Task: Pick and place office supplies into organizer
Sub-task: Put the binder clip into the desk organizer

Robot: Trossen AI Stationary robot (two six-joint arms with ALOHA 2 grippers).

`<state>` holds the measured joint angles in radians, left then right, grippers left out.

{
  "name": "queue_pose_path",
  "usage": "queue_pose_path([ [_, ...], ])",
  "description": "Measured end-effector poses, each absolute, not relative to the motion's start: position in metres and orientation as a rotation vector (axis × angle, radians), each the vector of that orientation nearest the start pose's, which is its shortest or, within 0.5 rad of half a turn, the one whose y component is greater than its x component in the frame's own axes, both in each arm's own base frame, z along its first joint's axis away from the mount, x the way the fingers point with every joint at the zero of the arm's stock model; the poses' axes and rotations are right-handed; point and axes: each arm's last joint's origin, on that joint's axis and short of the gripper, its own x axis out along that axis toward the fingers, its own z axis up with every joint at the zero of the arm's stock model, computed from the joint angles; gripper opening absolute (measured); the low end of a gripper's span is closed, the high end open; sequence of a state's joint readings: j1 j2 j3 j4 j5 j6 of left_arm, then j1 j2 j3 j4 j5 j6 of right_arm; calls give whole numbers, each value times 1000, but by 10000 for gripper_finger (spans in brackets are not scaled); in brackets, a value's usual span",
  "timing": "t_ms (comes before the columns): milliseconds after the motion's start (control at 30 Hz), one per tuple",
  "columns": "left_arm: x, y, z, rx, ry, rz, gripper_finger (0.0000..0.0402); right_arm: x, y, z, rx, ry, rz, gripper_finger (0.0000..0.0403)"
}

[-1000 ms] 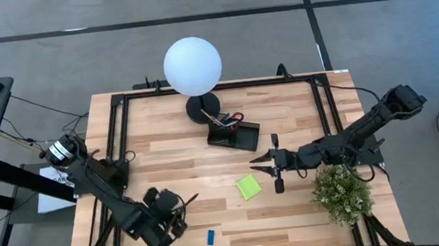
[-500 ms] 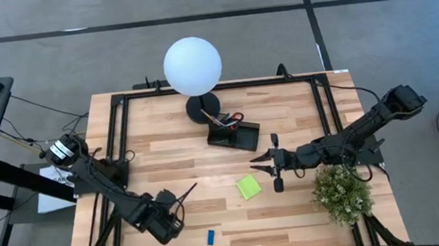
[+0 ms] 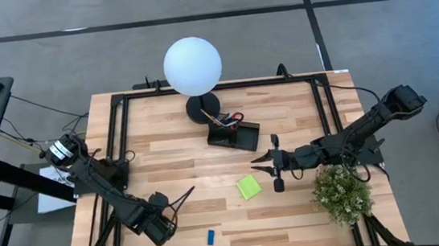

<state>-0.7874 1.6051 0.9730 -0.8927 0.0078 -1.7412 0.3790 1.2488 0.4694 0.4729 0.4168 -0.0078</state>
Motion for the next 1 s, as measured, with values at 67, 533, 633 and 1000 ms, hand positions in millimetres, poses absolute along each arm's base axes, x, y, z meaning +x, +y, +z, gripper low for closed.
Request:
queue_pose_path([
  [67, 187, -190, 174, -784, 1428, 711, 192, 230, 79, 196, -128, 287, -36, 72],
  [533, 179, -187, 159, -868, 1413, 803, 249, 230, 79, 196, -127, 285, -36, 72],
  [633, 176, -186, 149, -917, 1396, 805, 249, 230, 79, 196, -127, 285, -36, 72],
  [1000, 175, -183, 138, -963, 1360, 782, 249, 231, 76, 196, -126, 286, -49, 72],
])
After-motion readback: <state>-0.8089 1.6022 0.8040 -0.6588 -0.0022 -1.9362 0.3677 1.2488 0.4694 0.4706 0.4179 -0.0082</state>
